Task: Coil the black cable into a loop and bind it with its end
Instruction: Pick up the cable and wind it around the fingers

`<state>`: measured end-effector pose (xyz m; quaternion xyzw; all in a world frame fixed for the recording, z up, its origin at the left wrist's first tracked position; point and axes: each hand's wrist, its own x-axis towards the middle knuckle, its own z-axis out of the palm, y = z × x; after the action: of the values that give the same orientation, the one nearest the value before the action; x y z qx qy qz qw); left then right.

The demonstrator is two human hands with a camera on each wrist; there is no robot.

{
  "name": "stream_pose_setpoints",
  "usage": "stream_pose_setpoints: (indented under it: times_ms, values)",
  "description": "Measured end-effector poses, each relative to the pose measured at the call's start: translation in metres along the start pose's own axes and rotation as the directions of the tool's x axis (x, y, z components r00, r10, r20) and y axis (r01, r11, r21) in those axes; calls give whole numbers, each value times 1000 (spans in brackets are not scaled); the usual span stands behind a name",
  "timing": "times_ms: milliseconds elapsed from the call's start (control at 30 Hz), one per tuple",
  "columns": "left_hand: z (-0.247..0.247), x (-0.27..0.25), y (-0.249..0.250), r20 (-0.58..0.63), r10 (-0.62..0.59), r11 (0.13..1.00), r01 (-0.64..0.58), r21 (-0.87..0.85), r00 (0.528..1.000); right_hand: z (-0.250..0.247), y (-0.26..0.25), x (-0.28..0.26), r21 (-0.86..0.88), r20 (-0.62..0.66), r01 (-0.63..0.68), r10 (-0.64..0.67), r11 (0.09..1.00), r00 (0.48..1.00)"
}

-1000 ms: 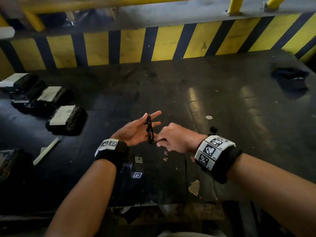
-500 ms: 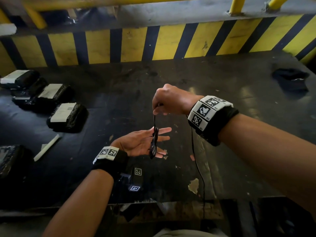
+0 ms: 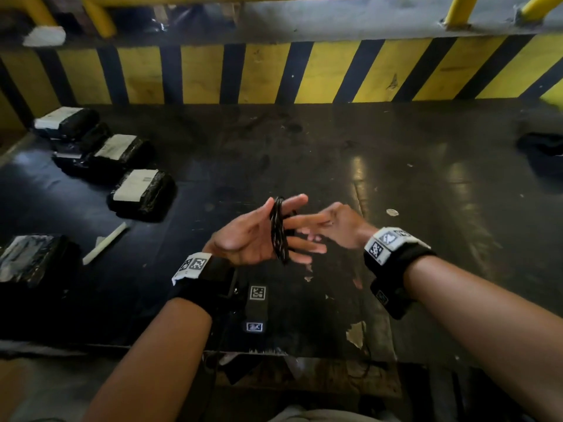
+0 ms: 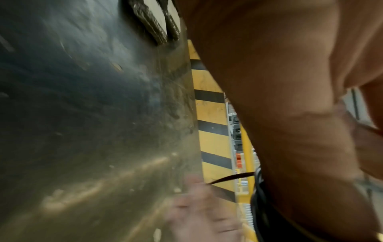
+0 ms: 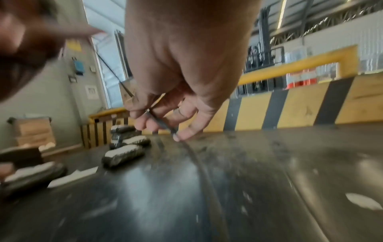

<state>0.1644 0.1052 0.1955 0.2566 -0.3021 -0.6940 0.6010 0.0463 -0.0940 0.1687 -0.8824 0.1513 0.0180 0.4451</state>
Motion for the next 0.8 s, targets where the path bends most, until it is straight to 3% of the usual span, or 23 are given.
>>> stream_pose_setpoints:
  times_ms: [133, 333, 533, 667, 800]
  values:
    - [2, 19, 18, -2, 57, 994, -56, 92, 998, 48, 16, -18, 84, 129, 33, -44, 996, 991]
    - [-22, 35, 20, -192, 21, 998, -9, 63, 981, 60, -2, -30, 27, 212, 119, -122, 993, 970]
    - [-46, 35, 12, -327, -75, 992, 103, 69, 942, 29, -12, -39, -231, 260, 152, -90, 961, 961]
    - [-51, 35, -1, -390, -129, 982, 173, 80, 912, 6, -39, -37, -397, 227, 126, -36, 909, 973]
    - [-50, 33, -14, -442, -195, 959, 266, 103, 876, -24, -79, -34, -555, 151, 139, -65, 820, 986]
